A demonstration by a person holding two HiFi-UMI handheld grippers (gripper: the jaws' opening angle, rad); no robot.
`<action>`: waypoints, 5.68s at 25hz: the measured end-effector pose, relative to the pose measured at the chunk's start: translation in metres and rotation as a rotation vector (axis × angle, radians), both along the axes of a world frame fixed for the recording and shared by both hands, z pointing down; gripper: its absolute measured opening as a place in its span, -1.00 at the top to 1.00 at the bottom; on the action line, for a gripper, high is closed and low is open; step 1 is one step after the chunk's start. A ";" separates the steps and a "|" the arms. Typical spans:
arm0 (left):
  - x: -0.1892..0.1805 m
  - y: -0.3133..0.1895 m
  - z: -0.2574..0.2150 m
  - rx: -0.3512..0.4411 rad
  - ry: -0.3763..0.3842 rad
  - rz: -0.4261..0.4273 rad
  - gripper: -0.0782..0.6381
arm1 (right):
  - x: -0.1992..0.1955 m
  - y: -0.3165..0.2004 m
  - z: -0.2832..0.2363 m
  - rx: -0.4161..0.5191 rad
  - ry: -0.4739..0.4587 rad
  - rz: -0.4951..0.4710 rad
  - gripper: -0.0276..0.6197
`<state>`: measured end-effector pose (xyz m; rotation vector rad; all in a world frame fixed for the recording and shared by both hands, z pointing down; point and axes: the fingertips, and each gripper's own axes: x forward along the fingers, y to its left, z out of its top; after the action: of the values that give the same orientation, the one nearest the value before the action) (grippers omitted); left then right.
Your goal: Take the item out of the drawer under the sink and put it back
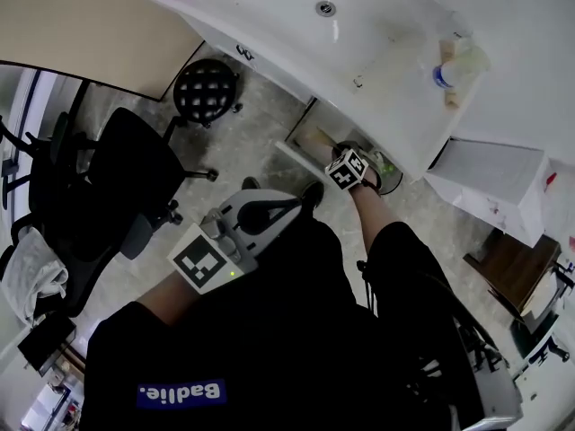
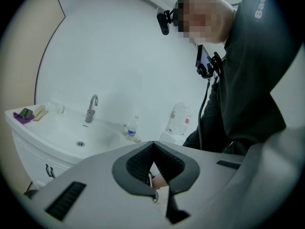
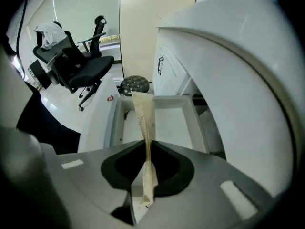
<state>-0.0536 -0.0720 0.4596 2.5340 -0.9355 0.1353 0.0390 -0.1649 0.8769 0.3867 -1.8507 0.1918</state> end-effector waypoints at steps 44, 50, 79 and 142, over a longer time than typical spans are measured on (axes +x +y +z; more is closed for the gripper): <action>0.039 0.010 -0.078 0.190 0.040 0.296 0.76 | -0.025 0.076 -0.476 0.338 -1.082 0.484 0.78; 0.043 0.020 -0.074 0.181 0.008 0.323 0.76 | -0.025 0.089 -0.485 0.350 -1.108 0.464 0.78; 0.045 0.028 -0.067 0.138 0.029 0.262 0.76 | -0.021 0.087 -0.428 0.270 -1.043 0.442 0.78; -0.029 -0.020 -0.027 0.034 -0.077 -0.084 0.76 | -0.006 -0.004 0.018 -0.158 -0.151 0.172 0.78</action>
<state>-0.0823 -0.0920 0.4328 2.5311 -1.0816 0.1939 0.0333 -0.1686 0.8952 0.4311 -1.9348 0.4930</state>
